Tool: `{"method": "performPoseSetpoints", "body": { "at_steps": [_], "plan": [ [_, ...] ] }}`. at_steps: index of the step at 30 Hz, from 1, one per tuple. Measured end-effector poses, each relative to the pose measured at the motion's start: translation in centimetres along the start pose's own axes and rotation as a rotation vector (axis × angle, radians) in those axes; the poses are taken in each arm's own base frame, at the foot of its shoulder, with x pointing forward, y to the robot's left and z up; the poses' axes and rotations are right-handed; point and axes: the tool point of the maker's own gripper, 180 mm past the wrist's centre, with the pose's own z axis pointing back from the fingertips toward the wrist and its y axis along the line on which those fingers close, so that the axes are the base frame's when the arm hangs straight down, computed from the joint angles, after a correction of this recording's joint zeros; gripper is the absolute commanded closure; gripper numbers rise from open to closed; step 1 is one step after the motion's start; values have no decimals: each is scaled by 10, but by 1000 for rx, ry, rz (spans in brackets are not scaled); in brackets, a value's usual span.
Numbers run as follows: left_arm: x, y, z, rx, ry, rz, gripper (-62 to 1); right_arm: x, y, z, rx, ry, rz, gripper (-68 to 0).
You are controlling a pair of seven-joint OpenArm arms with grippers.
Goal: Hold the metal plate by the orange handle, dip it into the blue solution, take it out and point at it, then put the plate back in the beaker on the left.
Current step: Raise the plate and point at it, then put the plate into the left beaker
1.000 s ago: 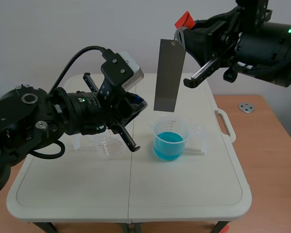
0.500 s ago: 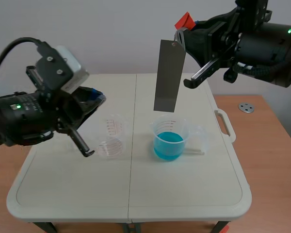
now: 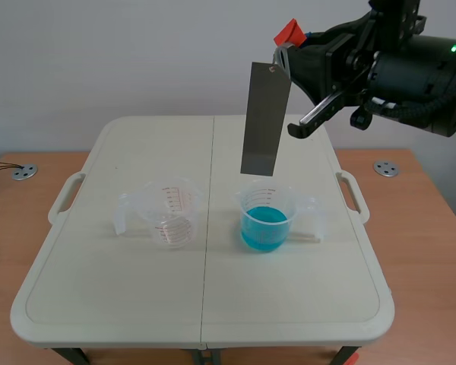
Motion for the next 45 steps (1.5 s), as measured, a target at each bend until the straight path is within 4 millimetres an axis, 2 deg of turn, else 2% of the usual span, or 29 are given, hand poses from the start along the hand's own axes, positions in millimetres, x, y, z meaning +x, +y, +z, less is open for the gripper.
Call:
{"method": "performPoseSetpoints", "body": {
  "at_steps": [3, 6, 11, 15, 23, 29, 35, 40, 45],
  "plan": [
    [-38, -19, 17, -13, 101, 69, -17, 0, 0, 0, 0, 0, 0, -13],
    [-67, -39, 34, -17, 173, 143, -17, 3, 0, 0, 3, -14, -13, -13],
    [-99, -68, 56, -5, 249, 270, -17, 4, 0, -1, 3, -18, -8, -13],
    [-115, -86, 68, 24, 295, 360, -17, 12, 2, -7, 20, -38, 7, -13],
    [-126, -132, 87, -83, 333, 477, -17, 24, 12, -17, 64, -67, 26, -13],
    [-137, -143, 94, -90, 369, 507, -17, 39, 18, -26, 98, -100, 55, -13],
    [-137, -148, 95, -92, 370, 524, -17, 54, 18, -35, 90, -134, 54, -13],
    [-137, -147, 95, -92, 370, 524, -17, 66, 32, -46, 135, -159, 59, -13],
    [-137, -147, 95, -92, 370, 524, -17, 64, 37, -59, 165, -153, 41, -13]
  ]
}}
